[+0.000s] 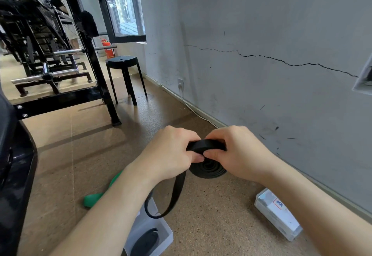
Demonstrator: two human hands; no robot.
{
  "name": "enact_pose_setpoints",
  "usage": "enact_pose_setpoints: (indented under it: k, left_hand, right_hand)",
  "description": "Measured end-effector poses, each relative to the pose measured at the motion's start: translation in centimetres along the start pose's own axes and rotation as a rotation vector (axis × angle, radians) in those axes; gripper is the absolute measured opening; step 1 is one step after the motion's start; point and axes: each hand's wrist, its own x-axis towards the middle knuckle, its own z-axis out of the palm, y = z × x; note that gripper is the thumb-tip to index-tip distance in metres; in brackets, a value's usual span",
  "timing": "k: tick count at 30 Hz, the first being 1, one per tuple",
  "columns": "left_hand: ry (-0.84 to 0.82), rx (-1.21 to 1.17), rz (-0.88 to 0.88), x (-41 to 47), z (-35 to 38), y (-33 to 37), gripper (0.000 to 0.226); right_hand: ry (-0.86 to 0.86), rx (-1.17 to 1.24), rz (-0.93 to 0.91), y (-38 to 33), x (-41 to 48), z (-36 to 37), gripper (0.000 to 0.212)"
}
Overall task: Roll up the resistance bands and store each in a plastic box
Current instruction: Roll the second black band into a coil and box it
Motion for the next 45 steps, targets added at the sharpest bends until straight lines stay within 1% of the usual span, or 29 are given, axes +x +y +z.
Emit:
enact_pose_setpoints:
  k: [4, 7, 8, 11, 13, 14, 18, 21, 24, 28, 30, 32, 34, 35, 37, 40, 42, 45]
  left_hand:
    - [0.034, -0.223, -0.076, -0.1, 0.3, -0.3, 0.023]
    - [0.075, -0.278, -0.114, -0.1, 0.2, -0.3, 0.020]
    - [0.082, -0.259, -0.114, -0.1, 0.1, -0.2, 0.018]
    - [0.102, -0.097, -0.063, 0.0, -0.2, 0.2, 0.016]
    - [0.104, -0.064, -0.038, 0.1, -0.3, 0.3, 0.016]
    - [0.097, -0.106, -0.048, 0.1, -0.3, 0.2, 0.016]
    - [-0.001, -0.450, -0.147, 0.0, 0.2, -0.1, 0.023]
    - [-0.058, -0.536, -0.168, 0.1, 0.2, -0.3, 0.026]
    - [-0.054, -0.508, -0.157, 0.0, 0.0, -0.4, 0.026]
    - [0.034, -0.263, -0.095, 0.1, -0.1, -0.3, 0.014]
    - [0.037, -0.095, -0.041, 0.1, -0.4, -0.2, 0.010]
    - [0.012, 0.040, 0.010, 0.0, -0.6, 0.1, 0.009]
    - [-0.012, 0.102, 0.038, 0.0, -0.5, 0.2, 0.007]
    - [-0.015, 0.084, 0.034, 0.0, -0.4, 0.1, 0.008]
    - [-0.004, -0.025, -0.007, 0.0, -0.2, -0.1, 0.014]
    - [-0.002, -0.203, -0.071, 0.1, -0.1, -0.2, 0.024]
    - [-0.016, -0.249, -0.094, 0.0, -0.1, -0.2, 0.026]
    - [-0.031, -0.275, -0.101, 0.0, -0.5, -0.5, 0.025]
  right_hand:
    - [0.020, 0.043, 0.032, 0.4, 0.1, -0.6, 0.013]
    - [0.027, 0.120, 0.056, 0.6, -0.1, -0.9, 0.010]
    - [0.030, 0.136, 0.058, 0.6, -0.1, -1.0, 0.010]
    - [0.040, 0.184, 0.073, 0.6, -0.1, -1.1, 0.008]
    - [0.038, 0.228, 0.085, 0.7, 0.0, -1.2, 0.006]
    - [0.032, 0.251, 0.091, 0.7, 0.0, -1.2, 0.005]
    - [0.017, 0.329, 0.130, 1.1, -0.2, -1.0, 0.006]
    - [0.024, 0.421, 0.166, 1.3, -0.1, -0.9, 0.009]
    - [0.043, 0.479, 0.189, 1.0, -0.2, -0.8, 0.011]
    - [0.016, 0.495, 0.205, 0.7, 0.0, -0.8, 0.010]
    - [-0.020, 0.385, 0.149, 0.6, 0.1, -0.8, 0.012]
    - [-0.054, 0.205, 0.059, 0.1, 0.1, -0.7, 0.016]
    - [-0.057, 0.059, 0.021, -0.4, 0.0, -0.3, 0.020]
    - [-0.041, 0.030, 0.034, -0.5, 0.0, -0.3, 0.021]
    - [0.001, 0.027, 0.060, -0.4, 0.1, -0.4, 0.017]
    - [-0.001, 0.069, 0.084, -0.1, 0.1, -0.8, 0.012]
    - [-0.015, 0.147, 0.107, 0.1, 0.1, -0.9, 0.011]
    - [-0.003, 0.330, 0.161, 0.5, 0.1, -1.0, 0.009]
